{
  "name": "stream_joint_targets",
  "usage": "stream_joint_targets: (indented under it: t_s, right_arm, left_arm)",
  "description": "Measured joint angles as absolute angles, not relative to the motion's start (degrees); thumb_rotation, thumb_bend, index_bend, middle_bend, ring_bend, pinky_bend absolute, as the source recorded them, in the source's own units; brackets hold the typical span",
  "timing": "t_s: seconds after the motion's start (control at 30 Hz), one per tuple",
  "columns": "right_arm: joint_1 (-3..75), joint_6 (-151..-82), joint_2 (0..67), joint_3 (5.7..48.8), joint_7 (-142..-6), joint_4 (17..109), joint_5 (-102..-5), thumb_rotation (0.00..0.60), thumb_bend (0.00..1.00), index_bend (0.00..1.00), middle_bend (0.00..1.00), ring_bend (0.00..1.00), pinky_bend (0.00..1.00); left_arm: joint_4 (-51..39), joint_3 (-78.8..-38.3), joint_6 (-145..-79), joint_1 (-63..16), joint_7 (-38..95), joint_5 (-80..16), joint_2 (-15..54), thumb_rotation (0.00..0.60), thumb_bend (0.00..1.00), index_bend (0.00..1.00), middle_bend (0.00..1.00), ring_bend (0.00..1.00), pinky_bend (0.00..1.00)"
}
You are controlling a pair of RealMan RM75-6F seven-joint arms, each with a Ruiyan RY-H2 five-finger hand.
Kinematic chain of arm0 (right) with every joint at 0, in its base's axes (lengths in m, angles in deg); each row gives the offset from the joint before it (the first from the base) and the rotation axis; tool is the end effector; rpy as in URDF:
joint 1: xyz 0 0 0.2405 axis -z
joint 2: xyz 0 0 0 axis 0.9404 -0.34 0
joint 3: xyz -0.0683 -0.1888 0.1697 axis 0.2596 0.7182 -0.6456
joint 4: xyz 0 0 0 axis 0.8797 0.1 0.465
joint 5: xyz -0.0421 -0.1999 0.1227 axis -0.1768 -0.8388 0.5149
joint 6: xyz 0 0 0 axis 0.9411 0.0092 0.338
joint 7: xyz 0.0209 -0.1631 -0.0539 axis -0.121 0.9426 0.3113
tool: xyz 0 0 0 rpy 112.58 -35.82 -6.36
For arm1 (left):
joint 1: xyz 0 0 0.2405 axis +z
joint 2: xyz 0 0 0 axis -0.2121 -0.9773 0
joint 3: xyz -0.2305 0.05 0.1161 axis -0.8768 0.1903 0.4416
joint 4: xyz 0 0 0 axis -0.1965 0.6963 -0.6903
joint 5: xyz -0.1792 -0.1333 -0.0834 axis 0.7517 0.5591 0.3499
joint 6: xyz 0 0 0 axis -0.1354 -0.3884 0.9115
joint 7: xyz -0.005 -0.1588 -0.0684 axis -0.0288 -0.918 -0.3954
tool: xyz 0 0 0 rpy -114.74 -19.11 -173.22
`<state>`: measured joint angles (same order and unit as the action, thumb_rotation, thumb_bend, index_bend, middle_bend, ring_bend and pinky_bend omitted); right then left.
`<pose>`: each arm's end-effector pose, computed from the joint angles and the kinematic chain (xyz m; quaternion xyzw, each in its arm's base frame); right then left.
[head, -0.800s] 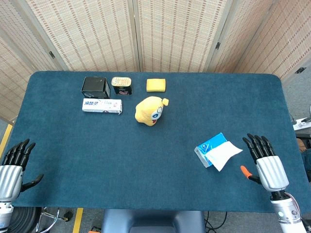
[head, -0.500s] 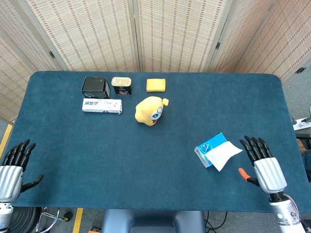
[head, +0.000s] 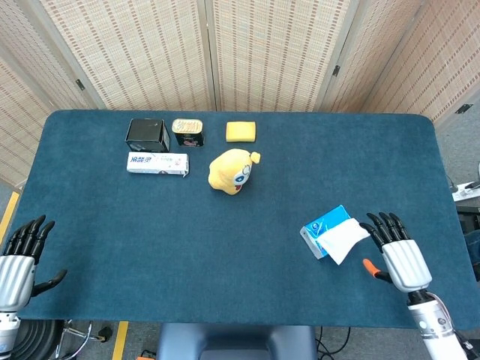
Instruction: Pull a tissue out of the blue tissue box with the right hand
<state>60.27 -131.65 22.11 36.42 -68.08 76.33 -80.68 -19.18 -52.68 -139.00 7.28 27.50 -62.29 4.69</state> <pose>-0.3079 -0.2312 0.0713 0.6667 -0.3681 0.3769 0.5272 -0.3228 0.2111 0.1308 -0.6068 -0.3283 -0.4271 0.5845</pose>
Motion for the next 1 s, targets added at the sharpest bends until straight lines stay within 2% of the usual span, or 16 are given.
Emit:
stream_joint_targets:
  t_s: [0.23, 0.33, 0.47, 0.57, 0.73, 1.0]
  right_arm:
    - [57.32, -125.91, 24.28, 34.77, -63.74, 75.40, -75.93, 0.600, 0.20, 0.20, 0.09, 0.00, 0.00]
    - [56.03, -125.24, 26.18, 33.67, -62.66, 74.14, -75.49, 0.600, 0.24, 0.32, 0.18, 0.00, 0.00]
    - [54.82, -125.47, 29.12, 32.65, -61.83, 71.38, -75.54, 0.600, 0.34, 0.56, 0.36, 0.02, 0.01]
    - [54.38, -126.06, 30.93, 32.29, -61.40, 69.49, -75.61, 0.600, 0.41, 0.66, 0.44, 0.07, 0.02]
    - [54.43, -127.97, 32.56, 32.28, -61.59, 67.17, -76.17, 0.600, 0.46, 0.73, 0.50, 0.11, 0.03]
    - [55.55, -134.19, 31.63, 32.49, -65.24, 67.83, -79.78, 0.600, 0.46, 0.74, 0.52, 0.13, 0.05]
  left_arm:
    - [-19.08, -52.56, -138.93, 7.25, 27.88, -62.42, 4.86, 0.600, 0.24, 0.00, 0.00, 0.00, 0.13]
    - [-19.06, -52.53, -139.14, 7.30, 27.83, -62.59, 4.88, 0.600, 0.24, 0.00, 0.00, 0.00, 0.13]
    - [-19.02, -52.52, -139.24, 7.37, 27.57, -62.56, 4.81, 0.600, 0.24, 0.00, 0.00, 0.00, 0.13]
    - [-18.98, -52.52, -139.30, 7.41, 27.35, -62.56, 4.73, 0.600, 0.24, 0.00, 0.00, 0.00, 0.13]
    - [-18.96, -52.40, -139.50, 7.44, 27.40, -62.92, 4.76, 0.600, 0.24, 0.00, 0.00, 0.00, 0.13]
    - [-18.92, -52.37, -139.77, 7.55, 27.57, -63.05, 4.86, 0.600, 0.24, 0.00, 0.00, 0.00, 0.13]
